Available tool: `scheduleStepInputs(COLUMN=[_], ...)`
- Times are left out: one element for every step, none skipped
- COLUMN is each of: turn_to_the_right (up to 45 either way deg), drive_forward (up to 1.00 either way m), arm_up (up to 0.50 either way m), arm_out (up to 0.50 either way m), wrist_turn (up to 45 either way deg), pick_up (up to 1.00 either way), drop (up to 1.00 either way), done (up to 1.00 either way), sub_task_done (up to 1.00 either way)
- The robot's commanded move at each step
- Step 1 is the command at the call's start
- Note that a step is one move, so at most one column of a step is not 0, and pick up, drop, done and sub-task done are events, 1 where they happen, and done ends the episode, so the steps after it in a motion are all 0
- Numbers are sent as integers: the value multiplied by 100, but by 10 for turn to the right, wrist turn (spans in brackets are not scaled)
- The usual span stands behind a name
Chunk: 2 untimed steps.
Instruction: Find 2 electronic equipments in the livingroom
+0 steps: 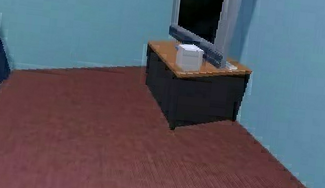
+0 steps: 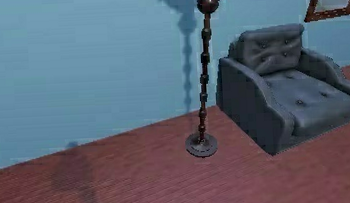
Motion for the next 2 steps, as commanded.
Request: scheduleStepInputs(turn_to_the_right=[30,0], drive_forward=[0,100], arm_up=[0,0], arm_out=[0,0], wrist_turn=[0,0], pick_up=[0,0], drop=[0,0], done=[0,0], sub_task_done=[0,0])
